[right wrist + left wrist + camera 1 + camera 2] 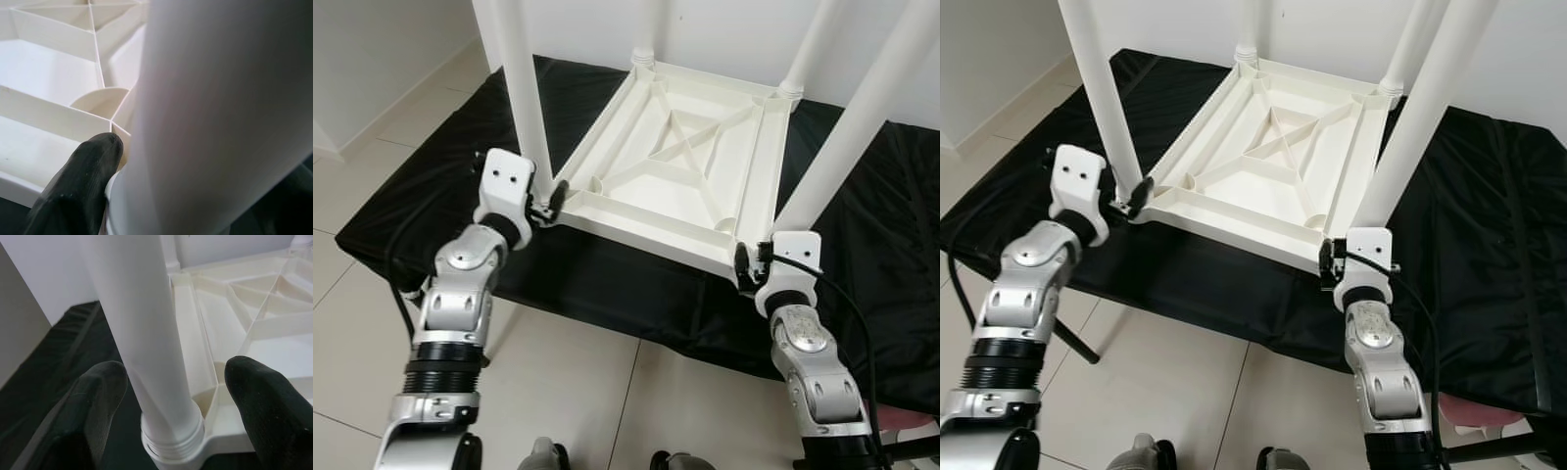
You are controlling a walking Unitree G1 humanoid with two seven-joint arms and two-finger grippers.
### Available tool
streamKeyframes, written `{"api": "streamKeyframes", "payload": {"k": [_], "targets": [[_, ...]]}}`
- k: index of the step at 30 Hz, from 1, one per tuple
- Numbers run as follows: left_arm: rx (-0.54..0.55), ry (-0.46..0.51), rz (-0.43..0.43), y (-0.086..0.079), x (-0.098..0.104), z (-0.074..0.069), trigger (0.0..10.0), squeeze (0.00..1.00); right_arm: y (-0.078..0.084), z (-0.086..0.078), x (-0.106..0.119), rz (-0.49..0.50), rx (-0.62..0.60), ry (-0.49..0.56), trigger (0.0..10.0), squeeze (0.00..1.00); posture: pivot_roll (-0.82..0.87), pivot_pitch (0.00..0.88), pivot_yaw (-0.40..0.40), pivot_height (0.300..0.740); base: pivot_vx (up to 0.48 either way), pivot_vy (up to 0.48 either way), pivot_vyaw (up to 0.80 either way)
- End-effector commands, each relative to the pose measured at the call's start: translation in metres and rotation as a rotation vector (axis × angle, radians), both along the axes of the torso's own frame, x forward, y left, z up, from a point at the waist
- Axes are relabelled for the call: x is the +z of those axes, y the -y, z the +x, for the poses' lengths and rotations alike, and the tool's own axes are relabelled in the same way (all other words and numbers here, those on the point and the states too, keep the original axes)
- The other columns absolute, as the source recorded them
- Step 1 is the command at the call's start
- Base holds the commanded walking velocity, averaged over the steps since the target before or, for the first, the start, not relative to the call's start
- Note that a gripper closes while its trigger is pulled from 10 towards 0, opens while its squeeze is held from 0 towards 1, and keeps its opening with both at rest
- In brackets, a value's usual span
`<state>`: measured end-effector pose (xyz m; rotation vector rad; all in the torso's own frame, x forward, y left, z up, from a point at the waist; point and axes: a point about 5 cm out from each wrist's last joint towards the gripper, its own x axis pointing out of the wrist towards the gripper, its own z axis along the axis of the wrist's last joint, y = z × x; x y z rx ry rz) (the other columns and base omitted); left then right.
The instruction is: Building children table
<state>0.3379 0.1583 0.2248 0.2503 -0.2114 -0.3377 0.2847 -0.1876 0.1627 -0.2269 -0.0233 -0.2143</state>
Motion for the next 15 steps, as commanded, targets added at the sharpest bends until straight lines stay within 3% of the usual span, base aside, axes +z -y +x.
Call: {"api": "streamKeyframes", "payload": {"k": [1,2,3,4,5,6,8,9,11,12,15], "targets": [[-0.019,-0.001,-0.013,0.001,0.001,-0.002,10.0,0.00,0.010,0.000,-0.011,-0.018,-0.074,-0.059,9.6,0.00,-0.03,0.169,0.015,0.740,0.000,0.000,0.00],[-0.018,-0.001,-0.018,-0.001,0.002,-0.002,10.0,0.00,0.012,0.001,-0.011,-0.024,-0.091,-0.061,8.6,0.00,-0.03,0.169,0.015,0.740,0.000,0.000,0.00],[-0.018,-0.001,-0.018,-0.001,0.002,-0.002,10.0,0.00,0.012,0.001,-0.011,-0.024,-0.091,-0.061,8.6,0.00,-0.03,0.169,0.015,0.740,0.000,0.000,0.00],[-0.004,-0.006,-0.024,-0.003,0.001,-0.001,10.0,0.00,0.014,0.002,-0.011,-0.025,-0.114,-0.062,4.3,0.00,-0.02,0.167,0.015,0.740,0.000,0.000,0.00],[0.006,-0.009,-0.029,-0.005,0.001,0.000,10.0,0.00,0.016,0.003,-0.011,-0.026,-0.129,-0.063,4.3,0.00,-0.02,0.167,0.015,0.740,0.000,0.000,0.00],[0.022,-0.024,-0.040,-0.009,-0.002,0.001,10.0,0.00,0.018,0.004,-0.011,-0.032,-0.138,-0.063,2.9,0.00,-0.02,0.165,0.015,0.740,0.000,0.000,0.00],[0.038,-0.035,-0.047,-0.011,-0.005,0.003,10.0,0.00,0.019,0.005,-0.010,-0.033,-0.142,-0.061,2.6,0.00,-0.02,0.165,0.015,0.740,0.000,0.000,0.00],[0.047,-0.056,-0.050,-0.012,-0.008,0.006,10.0,0.00,0.019,0.006,-0.010,-0.033,-0.140,-0.058,1.1,0.00,-0.02,0.163,0.013,0.740,0.000,0.000,0.00],[0.053,-0.067,-0.049,-0.012,-0.011,0.008,10.0,0.00,0.019,0.007,-0.009,-0.033,-0.138,-0.056,1.1,0.00,-0.01,0.163,0.012,0.740,0.000,0.000,0.00],[0.068,-0.075,-0.058,-0.010,-0.013,0.012,10.0,0.00,0.019,0.008,-0.008,-0.035,-0.135,-0.052,0.0,0.00,-0.01,0.162,0.009,0.740,0.000,0.000,0.00],[0.077,-0.077,-0.088,-0.004,-0.012,0.020,10.0,0.00,0.020,0.009,-0.007,-0.037,-0.137,-0.045,0.0,0.00,-0.02,0.159,0.008,0.740,0.000,0.000,0.00]]}}
